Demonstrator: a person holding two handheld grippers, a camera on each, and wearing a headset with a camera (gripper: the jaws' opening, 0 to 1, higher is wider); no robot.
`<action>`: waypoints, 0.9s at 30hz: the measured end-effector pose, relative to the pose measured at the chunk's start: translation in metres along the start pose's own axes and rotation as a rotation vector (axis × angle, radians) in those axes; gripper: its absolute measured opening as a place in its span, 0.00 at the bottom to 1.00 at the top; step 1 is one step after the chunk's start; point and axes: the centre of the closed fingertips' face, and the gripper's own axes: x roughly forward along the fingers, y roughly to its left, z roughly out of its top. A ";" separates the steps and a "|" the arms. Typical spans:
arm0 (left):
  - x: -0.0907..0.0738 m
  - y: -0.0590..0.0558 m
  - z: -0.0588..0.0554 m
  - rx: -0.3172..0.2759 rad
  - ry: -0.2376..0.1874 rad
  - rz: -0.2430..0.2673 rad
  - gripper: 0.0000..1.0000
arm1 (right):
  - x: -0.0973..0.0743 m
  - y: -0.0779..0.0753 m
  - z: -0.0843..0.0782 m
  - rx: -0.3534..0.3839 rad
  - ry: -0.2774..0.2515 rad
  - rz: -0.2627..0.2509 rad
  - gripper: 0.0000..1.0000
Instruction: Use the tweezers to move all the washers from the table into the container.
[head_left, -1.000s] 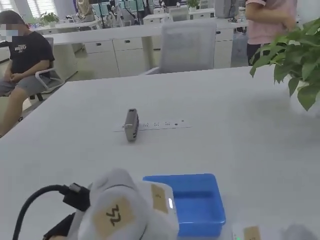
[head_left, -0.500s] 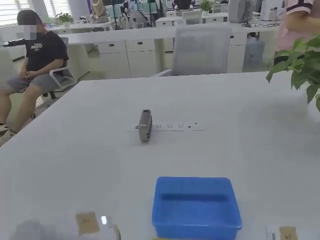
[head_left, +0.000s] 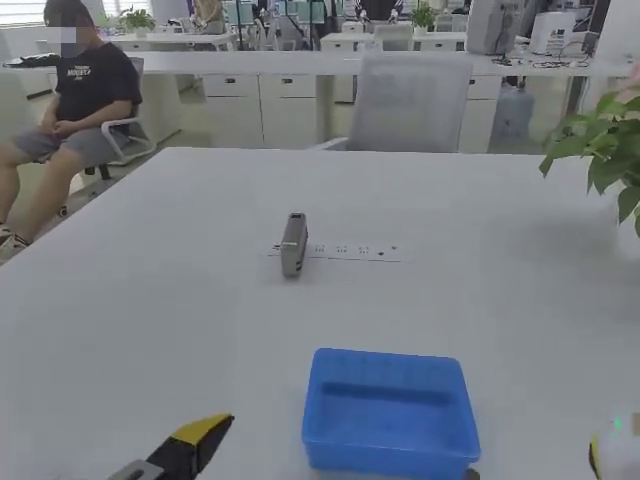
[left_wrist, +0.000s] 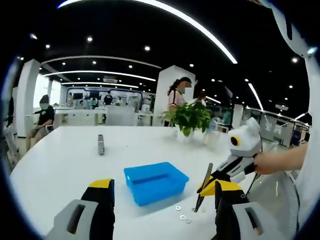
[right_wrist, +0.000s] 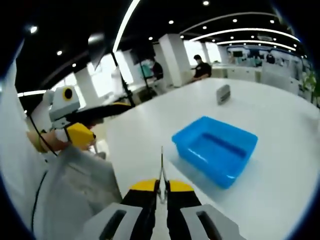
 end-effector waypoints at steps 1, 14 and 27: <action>-0.002 0.004 0.001 0.009 -0.009 0.017 0.86 | -0.001 -0.003 0.004 -0.002 -0.007 -0.006 0.03; -0.009 0.021 -0.009 -0.009 -0.058 0.078 0.96 | -0.013 -0.040 0.047 -0.065 -0.052 -0.091 0.03; -0.008 0.020 -0.017 0.028 -0.006 0.075 0.91 | -0.003 -0.078 0.061 -0.017 -0.073 -0.154 0.03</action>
